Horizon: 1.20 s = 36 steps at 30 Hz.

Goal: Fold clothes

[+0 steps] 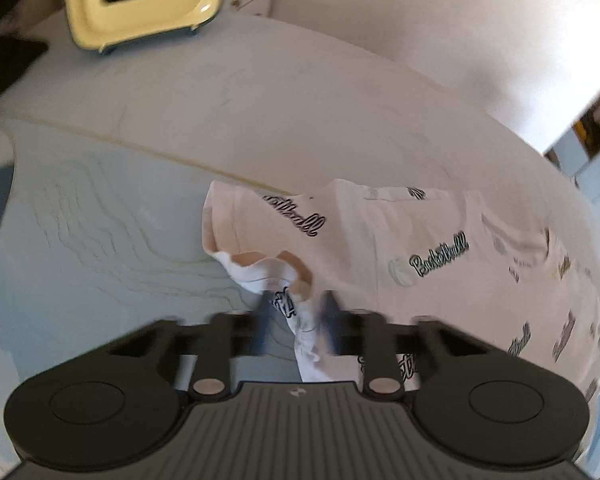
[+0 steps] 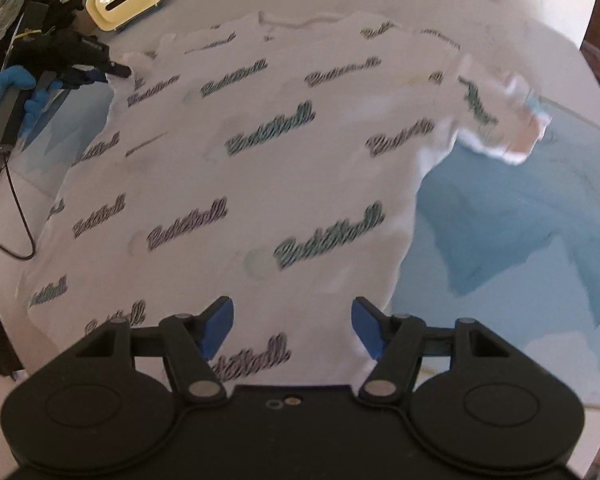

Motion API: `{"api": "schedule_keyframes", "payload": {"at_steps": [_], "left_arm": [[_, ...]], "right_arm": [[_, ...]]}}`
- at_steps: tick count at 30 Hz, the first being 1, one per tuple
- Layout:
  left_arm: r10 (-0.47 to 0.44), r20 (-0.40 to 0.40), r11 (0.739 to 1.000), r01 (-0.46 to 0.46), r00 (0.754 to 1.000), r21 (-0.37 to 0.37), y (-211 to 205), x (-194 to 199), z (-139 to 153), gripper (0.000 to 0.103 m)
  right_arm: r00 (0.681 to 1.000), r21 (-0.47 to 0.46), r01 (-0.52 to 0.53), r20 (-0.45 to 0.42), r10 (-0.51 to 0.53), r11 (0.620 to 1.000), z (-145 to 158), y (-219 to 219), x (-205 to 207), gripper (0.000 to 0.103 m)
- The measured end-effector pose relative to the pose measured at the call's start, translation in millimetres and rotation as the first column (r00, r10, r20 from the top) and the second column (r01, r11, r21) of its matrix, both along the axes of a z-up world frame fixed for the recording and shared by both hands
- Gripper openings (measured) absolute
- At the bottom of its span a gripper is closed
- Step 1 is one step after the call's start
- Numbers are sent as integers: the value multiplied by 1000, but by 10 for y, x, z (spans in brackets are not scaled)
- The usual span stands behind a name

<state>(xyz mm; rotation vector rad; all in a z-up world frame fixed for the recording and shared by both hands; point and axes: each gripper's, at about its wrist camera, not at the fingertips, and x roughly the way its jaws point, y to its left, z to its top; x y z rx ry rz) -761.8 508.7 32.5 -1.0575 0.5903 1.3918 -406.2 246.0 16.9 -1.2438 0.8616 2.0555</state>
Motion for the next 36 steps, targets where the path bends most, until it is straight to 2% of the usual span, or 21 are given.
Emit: {"api": "schedule_keyframes", "payload": {"at_steps": [2,5,7,10,15,17,22,25,28,32,36], "left_arm": [[47,44,999,-47,998,12,-97,-86,1,12],[95,100,995,-99,990,32,-274,-240,-10,12],[127,157,991,-131,979,20,-383,-359,-49,12],[165,199,986,-164,966,-20,-447,-460,-175,12],[135,169,991,-134,976,-23,-529,-481,-164,13],[100,118,995,-99,988,-12,-625,-455,-111,14],[-20,44,1000,19,999,25,-1032,-388,55,14],[-38,49,999,37,998,14,-1238,-427,57,14],[-44,81,999,44,996,3,-1376,-457,35,14],[-111,40,994,111,993,6,-1531,-376,47,14],[-111,55,994,112,992,-6,-1652,-380,21,14]], "right_arm": [[1000,-13,-8,0,8,1000,-15,-56,-5,103],[1000,-28,-26,4,26,999,-8,-130,21,103],[999,-35,-38,27,39,999,-19,-168,30,103],[995,-32,-59,73,61,998,-68,-207,20,103],[989,-33,-69,132,72,997,-96,-259,51,103],[988,-35,-51,147,56,998,-77,-291,104,103],[984,-51,49,172,-40,998,-75,-348,323,103],[982,-66,62,182,-49,996,-115,-424,354,103],[973,-10,41,226,-38,999,-117,-506,329,103],[965,8,34,259,-35,999,-125,-535,411,103],[964,19,20,266,-25,1000,-97,-534,361,103]]}}
